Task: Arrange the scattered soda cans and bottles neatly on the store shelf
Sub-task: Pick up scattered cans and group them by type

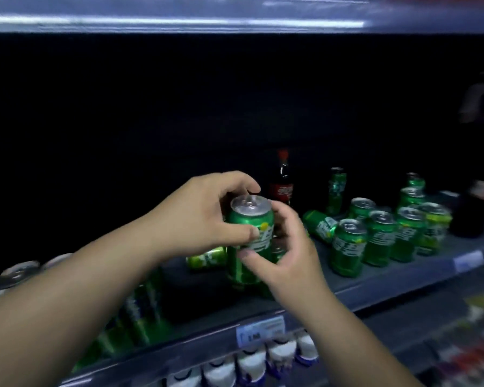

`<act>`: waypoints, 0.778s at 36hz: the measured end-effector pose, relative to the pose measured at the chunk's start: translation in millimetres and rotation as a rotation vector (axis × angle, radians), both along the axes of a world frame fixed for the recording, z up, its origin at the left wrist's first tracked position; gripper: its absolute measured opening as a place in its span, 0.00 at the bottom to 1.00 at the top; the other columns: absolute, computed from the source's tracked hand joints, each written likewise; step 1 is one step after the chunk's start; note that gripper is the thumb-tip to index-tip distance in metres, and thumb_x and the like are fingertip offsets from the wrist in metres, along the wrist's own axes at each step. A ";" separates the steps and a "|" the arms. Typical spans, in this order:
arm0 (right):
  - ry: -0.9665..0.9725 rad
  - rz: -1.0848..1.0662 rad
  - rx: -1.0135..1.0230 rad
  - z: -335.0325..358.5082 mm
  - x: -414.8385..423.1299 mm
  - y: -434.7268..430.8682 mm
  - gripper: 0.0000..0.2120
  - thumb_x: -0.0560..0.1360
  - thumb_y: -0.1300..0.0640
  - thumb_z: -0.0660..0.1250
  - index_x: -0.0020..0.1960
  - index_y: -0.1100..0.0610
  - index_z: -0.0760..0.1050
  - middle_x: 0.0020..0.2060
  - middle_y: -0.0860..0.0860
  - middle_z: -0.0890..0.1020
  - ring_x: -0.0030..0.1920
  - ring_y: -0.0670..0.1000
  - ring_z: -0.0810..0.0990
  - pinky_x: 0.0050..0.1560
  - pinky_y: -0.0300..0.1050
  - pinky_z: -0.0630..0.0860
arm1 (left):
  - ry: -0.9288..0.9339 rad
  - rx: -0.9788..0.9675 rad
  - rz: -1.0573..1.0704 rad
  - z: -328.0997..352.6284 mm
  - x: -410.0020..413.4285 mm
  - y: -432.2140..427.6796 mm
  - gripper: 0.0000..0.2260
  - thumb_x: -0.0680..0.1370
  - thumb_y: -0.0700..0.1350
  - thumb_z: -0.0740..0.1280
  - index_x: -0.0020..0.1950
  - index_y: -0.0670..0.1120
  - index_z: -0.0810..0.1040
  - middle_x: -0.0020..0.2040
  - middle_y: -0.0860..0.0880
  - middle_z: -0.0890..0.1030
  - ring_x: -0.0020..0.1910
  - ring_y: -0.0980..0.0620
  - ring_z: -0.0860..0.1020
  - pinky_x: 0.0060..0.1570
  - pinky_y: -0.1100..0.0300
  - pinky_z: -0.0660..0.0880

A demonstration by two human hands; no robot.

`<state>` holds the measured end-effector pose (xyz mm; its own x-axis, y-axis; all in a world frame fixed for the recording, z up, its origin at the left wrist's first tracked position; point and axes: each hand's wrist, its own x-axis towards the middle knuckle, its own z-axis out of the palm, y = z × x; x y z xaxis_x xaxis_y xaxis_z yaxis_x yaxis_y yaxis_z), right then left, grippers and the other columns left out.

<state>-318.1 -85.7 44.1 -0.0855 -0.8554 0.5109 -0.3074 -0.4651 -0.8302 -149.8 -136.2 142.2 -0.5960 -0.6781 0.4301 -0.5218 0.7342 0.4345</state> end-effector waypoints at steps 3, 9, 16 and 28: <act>0.003 -0.059 0.032 -12.0 -30.7 2.5 0.29 0.67 0.47 0.77 0.65 0.37 0.70 0.56 0.38 0.80 0.56 0.43 0.81 0.53 0.45 0.79 | -0.007 -0.049 -0.003 -27.7 -27.5 1.6 0.24 0.65 0.59 0.75 0.60 0.59 0.76 0.54 0.61 0.79 0.55 0.62 0.77 0.56 0.60 0.75; -0.024 -0.165 0.153 -52.4 -91.2 -6.8 0.31 0.67 0.48 0.78 0.60 0.26 0.66 0.57 0.33 0.78 0.58 0.40 0.78 0.58 0.48 0.78 | 0.023 -0.021 0.215 -104.7 -37.7 -11.0 0.34 0.64 0.69 0.68 0.68 0.60 0.70 0.63 0.60 0.70 0.64 0.58 0.70 0.66 0.59 0.68; -0.014 -0.138 0.258 -79.8 -125.3 -32.0 0.35 0.68 0.52 0.79 0.62 0.27 0.64 0.61 0.33 0.75 0.63 0.41 0.75 0.66 0.51 0.75 | -0.029 0.028 0.637 -152.8 -40.4 -9.3 0.42 0.63 0.63 0.77 0.73 0.60 0.64 0.72 0.51 0.64 0.72 0.48 0.61 0.69 0.47 0.64; 0.121 -0.010 0.326 -95.0 -128.6 -47.0 0.38 0.73 0.48 0.74 0.76 0.38 0.57 0.71 0.38 0.68 0.72 0.43 0.67 0.73 0.49 0.67 | 0.077 0.156 0.668 -170.1 -74.8 -1.6 0.46 0.63 0.61 0.78 0.73 0.67 0.51 0.73 0.59 0.57 0.72 0.53 0.63 0.65 0.56 0.69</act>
